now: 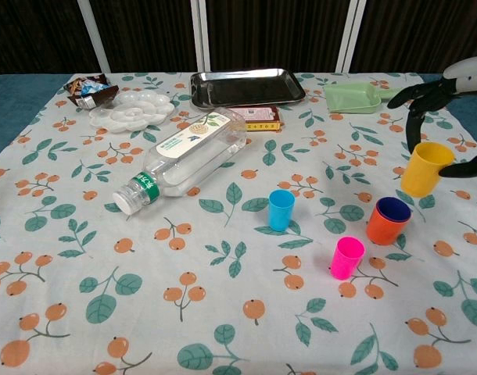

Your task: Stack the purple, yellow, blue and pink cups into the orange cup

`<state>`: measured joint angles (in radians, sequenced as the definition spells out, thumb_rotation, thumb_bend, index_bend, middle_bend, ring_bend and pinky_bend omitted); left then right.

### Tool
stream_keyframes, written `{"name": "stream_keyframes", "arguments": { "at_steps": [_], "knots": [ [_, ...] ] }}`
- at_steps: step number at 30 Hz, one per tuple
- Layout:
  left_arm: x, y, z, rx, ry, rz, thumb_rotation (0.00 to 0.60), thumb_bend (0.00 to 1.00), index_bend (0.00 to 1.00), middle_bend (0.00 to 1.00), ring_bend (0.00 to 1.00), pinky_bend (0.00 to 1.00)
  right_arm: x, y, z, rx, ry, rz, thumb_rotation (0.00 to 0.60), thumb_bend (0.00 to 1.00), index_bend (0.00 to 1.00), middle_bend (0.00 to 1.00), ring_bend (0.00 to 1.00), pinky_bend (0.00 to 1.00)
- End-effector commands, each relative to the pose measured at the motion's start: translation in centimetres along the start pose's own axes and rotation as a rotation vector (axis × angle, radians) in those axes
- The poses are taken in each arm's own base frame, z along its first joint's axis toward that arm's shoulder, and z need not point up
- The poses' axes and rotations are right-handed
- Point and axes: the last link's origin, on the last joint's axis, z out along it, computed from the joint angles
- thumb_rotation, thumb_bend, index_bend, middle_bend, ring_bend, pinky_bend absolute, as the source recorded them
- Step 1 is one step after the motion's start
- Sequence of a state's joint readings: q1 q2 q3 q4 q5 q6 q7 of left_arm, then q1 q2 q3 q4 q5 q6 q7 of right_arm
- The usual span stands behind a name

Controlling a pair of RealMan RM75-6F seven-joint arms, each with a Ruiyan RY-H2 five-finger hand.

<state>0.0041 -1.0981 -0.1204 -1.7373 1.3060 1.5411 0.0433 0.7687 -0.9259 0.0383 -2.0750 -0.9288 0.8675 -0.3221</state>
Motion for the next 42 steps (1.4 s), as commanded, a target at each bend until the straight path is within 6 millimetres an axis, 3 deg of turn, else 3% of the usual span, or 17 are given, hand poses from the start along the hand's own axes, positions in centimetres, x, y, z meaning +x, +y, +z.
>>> {"name": "stream_keyframes", "arguments": {
  "at_steps": [1, 42],
  "knots": [
    [0.0, 0.0, 0.0, 0.001, -0.001, 0.000, 0.600, 0.22, 0.14, 0.07, 0.01, 0.00, -0.6, 0.5, 0.1, -0.001, 0.000, 0.004, 0.600, 0.40, 0.47, 0.00, 0.08, 0.09],
    [0.0, -0.2, 0.0, 0.005, -0.002, 0.015, 0.600, 0.22, 0.14, 0.07, 0.01, 0.00, -3.2, 0.1, 3.1, 0.027, -0.020, 0.015, 0.600, 0.40, 0.47, 0.00, 0.08, 0.09]
  ]
}}
